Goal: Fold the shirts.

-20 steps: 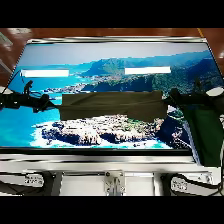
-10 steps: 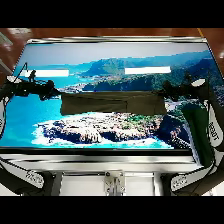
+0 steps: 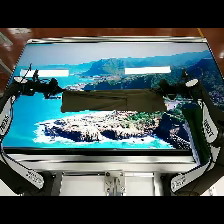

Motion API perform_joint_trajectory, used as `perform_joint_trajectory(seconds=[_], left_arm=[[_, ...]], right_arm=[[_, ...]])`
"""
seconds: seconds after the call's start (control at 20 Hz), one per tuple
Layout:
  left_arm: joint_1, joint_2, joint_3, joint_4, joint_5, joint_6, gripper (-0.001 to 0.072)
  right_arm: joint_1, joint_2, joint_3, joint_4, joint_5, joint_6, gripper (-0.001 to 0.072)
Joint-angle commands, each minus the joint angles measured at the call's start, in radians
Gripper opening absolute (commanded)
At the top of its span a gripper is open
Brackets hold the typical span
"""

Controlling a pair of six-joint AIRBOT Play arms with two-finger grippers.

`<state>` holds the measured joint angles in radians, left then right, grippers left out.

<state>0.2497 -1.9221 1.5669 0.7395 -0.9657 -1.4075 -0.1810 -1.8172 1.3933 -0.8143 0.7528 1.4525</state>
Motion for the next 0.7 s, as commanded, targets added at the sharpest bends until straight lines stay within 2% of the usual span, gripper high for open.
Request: perform_joint_trajectory(seconds=[0.0,0.05,0.1,0.15,0.2,0.25,0.3,0.35,0.4,0.45,0.5,0.65], left_arm=[[-0.001,-0.011,0.025,0.0,0.045,-0.005,0.004],[-0.001,-0.017,0.025,0.0,0.024,-0.004,0.004],[-0.001,-0.025,0.025,0.001,-0.005,-0.003,0.004],[0.0,-0.031,0.025,0.004,-0.035,0.0,0.004],[0.002,-0.032,0.025,0.025,-0.056,0.0,0.004],[0.006,-0.03,0.027,0.038,-0.079,0.004,0.0099],[0.015,-0.03,0.034,0.038,-0.119,0.016,0.0246],[0.027,-0.029,0.044,0.04,-0.175,0.037,0.0451],[0.042,-0.029,0.055,0.05,-0.23,0.037,0.0513],[0.059,-0.028,0.066,0.062,-0.288,0.036,0.0513],[0.075,-0.027,0.072,0.069,-0.344,0.033,0.0513],[0.105,-0.009,0.073,0.069,-0.441,0.014,0.051]], right_arm=[[0.017,-0.002,0.002,-0.01,-0.022,-0.002,0.0066],[0.023,-0.002,0.002,-0.009,-0.021,-0.001,0.0071],[0.029,-0.002,0.002,-0.008,-0.021,-0.002,0.0132],[0.031,-0.001,0.002,-0.006,-0.016,-0.002,0.0239],[0.031,0.003,0.002,-0.006,-0.005,-0.005,0.0398],[0.03,0.011,0.002,-0.007,0.018,-0.031,0.0528],[0.019,0.028,0.002,-0.011,0.051,-0.074,0.059],[0.002,0.05,0.002,-0.031,0.087,-0.106,0.059],[-0.019,0.073,0.002,-0.077,0.119,-0.11,0.059],[-0.045,0.096,0.002,-0.139,0.157,-0.104,0.0651],[-0.071,0.109,0.002,-0.19,0.195,-0.082,0.0678],[-0.136,0.086,0.002,-0.209,0.312,-0.05,0.0678]])
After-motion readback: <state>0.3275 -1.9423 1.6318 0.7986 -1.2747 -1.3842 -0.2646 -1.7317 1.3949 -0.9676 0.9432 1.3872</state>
